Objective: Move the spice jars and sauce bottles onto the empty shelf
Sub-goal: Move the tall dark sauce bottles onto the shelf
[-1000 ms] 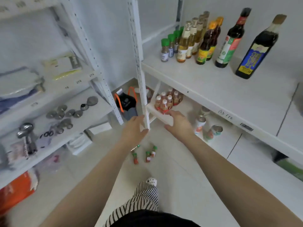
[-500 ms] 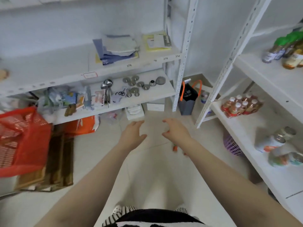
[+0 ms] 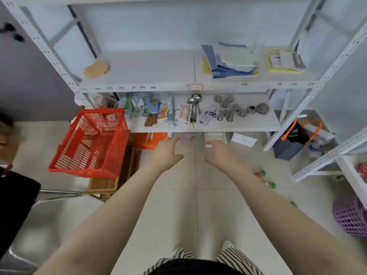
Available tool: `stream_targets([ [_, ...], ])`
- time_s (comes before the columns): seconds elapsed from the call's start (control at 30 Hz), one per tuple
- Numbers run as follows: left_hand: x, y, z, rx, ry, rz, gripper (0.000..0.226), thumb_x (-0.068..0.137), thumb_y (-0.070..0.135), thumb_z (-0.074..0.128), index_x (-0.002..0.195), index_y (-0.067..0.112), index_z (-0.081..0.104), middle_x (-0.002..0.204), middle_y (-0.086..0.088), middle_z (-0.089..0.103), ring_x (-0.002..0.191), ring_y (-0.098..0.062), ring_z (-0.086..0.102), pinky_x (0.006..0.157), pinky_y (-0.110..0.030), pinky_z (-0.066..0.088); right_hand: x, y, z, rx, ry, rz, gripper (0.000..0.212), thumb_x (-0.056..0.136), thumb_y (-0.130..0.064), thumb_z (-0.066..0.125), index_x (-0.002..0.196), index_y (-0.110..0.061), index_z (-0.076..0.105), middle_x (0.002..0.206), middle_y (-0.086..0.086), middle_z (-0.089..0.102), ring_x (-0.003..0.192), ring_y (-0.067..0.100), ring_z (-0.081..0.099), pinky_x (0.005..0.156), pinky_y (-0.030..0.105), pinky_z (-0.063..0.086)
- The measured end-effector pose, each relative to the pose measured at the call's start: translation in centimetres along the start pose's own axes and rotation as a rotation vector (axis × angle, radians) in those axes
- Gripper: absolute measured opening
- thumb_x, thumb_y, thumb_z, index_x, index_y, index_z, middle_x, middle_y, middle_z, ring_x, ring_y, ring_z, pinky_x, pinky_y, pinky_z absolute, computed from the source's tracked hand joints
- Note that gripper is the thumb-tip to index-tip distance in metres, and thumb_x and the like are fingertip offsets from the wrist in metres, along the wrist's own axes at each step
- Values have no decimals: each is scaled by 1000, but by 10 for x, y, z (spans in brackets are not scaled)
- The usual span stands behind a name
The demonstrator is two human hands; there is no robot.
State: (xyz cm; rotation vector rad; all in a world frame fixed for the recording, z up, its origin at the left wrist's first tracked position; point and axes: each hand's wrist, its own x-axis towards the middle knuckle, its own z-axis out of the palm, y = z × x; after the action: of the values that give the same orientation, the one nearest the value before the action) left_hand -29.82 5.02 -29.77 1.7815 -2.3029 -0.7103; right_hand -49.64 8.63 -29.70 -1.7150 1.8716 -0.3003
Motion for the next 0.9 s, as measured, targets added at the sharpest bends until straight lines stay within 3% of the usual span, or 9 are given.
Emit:
stream_targets([
  [0.23, 50, -35, -65, -15, 95, 10, 70, 78, 27, 67, 142, 19, 39, 137, -12, 50, 125, -31, 46, 100, -40, 43, 82, -65, -17, -49, 55, -102, 59, 80, -28, 70, 135, -21, 48, 134, 6, 53, 122, 23, 51, 95, 33, 41],
  [0.33, 80, -45, -96, 1, 160, 13, 64, 79, 25, 68, 136, 12, 45, 130, -13, 54, 123, -32, 48, 94, -35, 41, 124, -91, -33, -53, 75, -188, 60, 80, -25, 70, 135, -19, 48, 136, 5, 53, 122, 23, 51, 96, 35, 42],
  [0.7, 165, -71, -239, 20, 459, -33, 70, 83, 29, 66, 145, 21, 35, 141, -8, 45, 130, -26, 42, 103, -35, 34, 247, -206, -122, -71, 167, -500, 61, 82, -28, 71, 136, -22, 45, 136, 5, 51, 122, 22, 51, 97, 35, 42],
  [0.9, 215, -93, -310, 23, 540, 11, 70, 83, 36, 65, 144, 26, 34, 143, -3, 43, 131, -21, 41, 107, -35, 35, 298, -271, -168, -34, 266, -585, 58, 80, -30, 71, 133, -24, 48, 131, 2, 53, 117, 19, 53, 93, 35, 46],
])
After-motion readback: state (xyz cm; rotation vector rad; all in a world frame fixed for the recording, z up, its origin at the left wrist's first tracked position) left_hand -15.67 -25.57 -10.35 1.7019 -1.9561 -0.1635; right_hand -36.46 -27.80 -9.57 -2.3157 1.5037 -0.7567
